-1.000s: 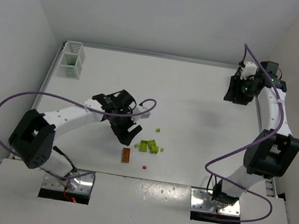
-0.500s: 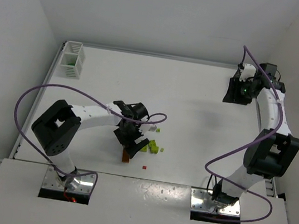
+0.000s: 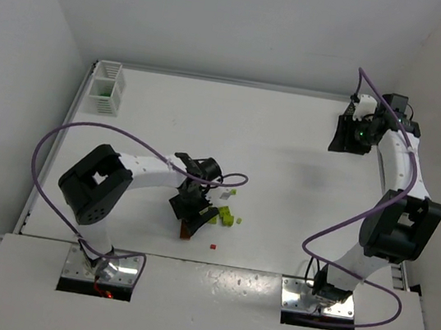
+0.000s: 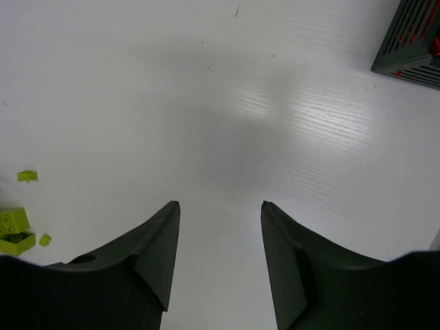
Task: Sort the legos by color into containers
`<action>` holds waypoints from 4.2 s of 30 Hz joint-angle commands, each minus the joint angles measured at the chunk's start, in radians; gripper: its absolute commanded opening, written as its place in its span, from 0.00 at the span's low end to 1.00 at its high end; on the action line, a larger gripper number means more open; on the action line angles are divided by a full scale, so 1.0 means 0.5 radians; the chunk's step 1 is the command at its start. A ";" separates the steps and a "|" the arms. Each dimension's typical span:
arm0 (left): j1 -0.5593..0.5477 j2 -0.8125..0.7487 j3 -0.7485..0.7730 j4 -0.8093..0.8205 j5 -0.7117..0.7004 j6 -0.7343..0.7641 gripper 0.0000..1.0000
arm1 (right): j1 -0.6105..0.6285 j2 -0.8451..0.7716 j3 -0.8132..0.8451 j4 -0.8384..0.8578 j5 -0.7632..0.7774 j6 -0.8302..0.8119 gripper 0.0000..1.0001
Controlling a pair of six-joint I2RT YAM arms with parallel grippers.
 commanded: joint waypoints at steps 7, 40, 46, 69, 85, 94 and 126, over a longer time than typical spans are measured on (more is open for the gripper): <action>-0.053 0.073 -0.017 0.062 -0.066 -0.067 0.79 | -0.004 -0.046 -0.003 0.076 -0.044 -0.023 0.51; 0.102 -0.190 0.376 -0.033 -0.287 0.015 0.00 | 0.259 -0.114 -0.113 0.014 -0.167 -0.017 0.48; 0.407 -0.378 0.499 0.068 -0.259 -0.046 0.00 | 0.498 -0.092 -0.114 0.057 -0.127 0.091 0.48; 2.005 -0.007 1.091 1.374 0.535 -0.429 0.00 | 0.852 -0.095 -0.209 0.158 0.073 0.220 0.47; 2.257 0.683 1.680 1.796 0.238 -0.402 0.00 | 0.870 -0.059 -0.227 0.158 0.091 0.220 0.47; 2.297 0.923 1.882 1.756 0.100 -0.365 0.00 | 0.870 -0.019 -0.227 0.158 0.109 0.220 0.47; 2.141 0.709 1.798 1.403 0.057 -0.144 0.63 | 0.962 0.061 -0.224 0.103 0.128 0.125 0.47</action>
